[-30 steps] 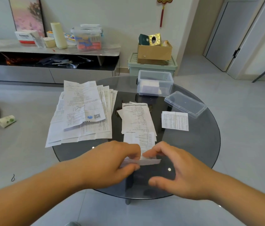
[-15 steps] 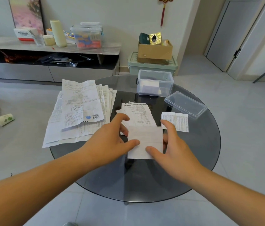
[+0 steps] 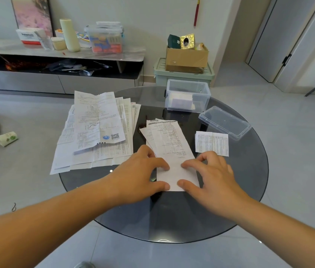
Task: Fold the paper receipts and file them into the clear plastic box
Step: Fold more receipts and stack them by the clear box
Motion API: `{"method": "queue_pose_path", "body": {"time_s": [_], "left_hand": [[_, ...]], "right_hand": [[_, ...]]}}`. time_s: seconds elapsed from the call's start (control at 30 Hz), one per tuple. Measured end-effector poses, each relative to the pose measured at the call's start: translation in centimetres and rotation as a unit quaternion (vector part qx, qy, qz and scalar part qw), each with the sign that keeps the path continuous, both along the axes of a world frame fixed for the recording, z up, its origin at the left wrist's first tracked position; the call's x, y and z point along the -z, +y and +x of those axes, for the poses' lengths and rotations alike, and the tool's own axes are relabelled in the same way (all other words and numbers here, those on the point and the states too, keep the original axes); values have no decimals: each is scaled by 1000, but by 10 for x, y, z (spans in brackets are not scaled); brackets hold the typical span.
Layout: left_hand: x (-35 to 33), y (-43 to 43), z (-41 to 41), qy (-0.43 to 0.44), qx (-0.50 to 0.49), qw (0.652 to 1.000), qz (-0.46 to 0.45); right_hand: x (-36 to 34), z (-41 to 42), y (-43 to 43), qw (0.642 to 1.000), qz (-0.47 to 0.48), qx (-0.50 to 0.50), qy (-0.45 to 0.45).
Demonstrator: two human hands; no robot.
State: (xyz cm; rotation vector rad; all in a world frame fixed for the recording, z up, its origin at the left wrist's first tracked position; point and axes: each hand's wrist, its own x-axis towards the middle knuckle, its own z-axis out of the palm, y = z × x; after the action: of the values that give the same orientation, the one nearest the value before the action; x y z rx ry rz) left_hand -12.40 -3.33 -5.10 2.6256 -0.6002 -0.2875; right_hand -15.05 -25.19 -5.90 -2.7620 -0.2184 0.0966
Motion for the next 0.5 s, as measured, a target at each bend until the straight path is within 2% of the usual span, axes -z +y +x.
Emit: {"method": "queue_pose_path", "body": {"time_s": [0.1,0.2,0.27,0.37,0.5], "left_hand": [[-2,0,2,17,0,1000,2],[-3,-1,1,29,-2,1000,-1],[-2,-2,0,28,-7,1000,0],[-2,-5,0,23,-12,1000,3],[-3,-6,-2,19,-15,1000,11]], "right_hand": [[-10,4,-6,998,25,6,51],[-21,6,-11,991,109,46,63],[-26,7,-11,979,183,80,49],[-28,6,-3,949,282,118,81],[-22,4,3,933,321,128,97]]}}
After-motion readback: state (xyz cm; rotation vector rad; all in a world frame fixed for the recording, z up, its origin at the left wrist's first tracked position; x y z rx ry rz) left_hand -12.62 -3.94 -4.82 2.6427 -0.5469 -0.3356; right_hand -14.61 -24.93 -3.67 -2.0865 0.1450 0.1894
